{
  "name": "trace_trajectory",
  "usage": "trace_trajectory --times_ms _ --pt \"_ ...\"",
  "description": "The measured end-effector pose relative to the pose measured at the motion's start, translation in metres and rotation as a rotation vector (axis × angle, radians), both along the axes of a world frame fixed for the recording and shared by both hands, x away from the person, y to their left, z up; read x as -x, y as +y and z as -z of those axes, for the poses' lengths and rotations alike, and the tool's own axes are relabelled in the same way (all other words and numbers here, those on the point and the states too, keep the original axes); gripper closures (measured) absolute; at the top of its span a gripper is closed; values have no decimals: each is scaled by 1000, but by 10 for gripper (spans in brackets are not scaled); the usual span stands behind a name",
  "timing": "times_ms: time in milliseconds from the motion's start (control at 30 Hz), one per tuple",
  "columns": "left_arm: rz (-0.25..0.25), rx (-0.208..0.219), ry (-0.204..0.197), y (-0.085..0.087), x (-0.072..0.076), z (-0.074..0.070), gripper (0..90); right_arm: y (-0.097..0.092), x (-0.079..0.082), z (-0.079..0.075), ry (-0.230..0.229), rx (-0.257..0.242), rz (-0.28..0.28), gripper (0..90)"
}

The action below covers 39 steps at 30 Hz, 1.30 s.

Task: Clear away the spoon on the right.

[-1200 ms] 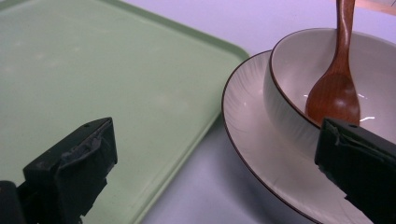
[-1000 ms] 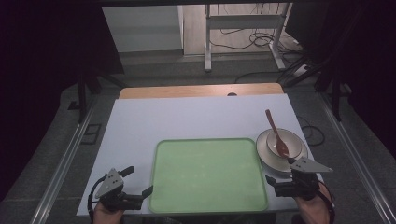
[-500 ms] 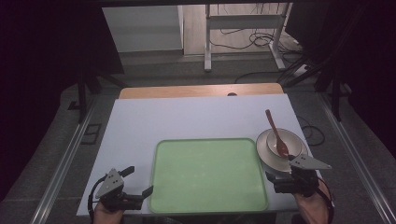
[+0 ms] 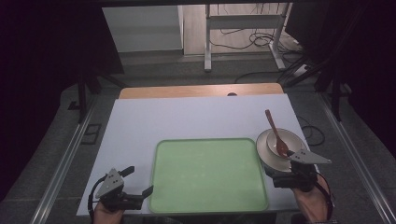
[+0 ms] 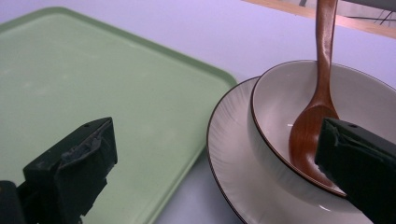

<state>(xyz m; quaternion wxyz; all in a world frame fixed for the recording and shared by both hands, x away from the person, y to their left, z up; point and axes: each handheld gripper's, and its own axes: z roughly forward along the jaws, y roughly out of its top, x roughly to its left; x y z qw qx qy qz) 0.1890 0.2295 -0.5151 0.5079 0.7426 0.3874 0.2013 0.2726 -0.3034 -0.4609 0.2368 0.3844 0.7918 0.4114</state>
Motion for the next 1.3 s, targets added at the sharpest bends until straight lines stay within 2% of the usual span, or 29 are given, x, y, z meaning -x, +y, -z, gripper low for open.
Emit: trace_trajectory --times_ms 133,233,467,667,900,1133,1300 --pt "-1 -2 -1 0 0 0 8 1 -3 -3 -3 -1 0 0" --pt "-1 -3 -2 0 0 0 8 0 -6 -7 -4 -22 -4 0" --pt "-3 -4 -3 0 0 0 8 -1 -14 -11 6 -38 0 0" --pt "-5 -7 -2 -1 0 0 8 -1 -20 -13 8 -21 11 0" --pt "-5 -7 -2 -1 0 0 8 -2 -32 -12 35 -6 33 0" --pt "-4 -11 -1 -1 0 0 8 0 -38 -16 36 24 54 0" --pt "-3 -23 1 -2 0 0 8 3 -43 -16 36 21 71 0"
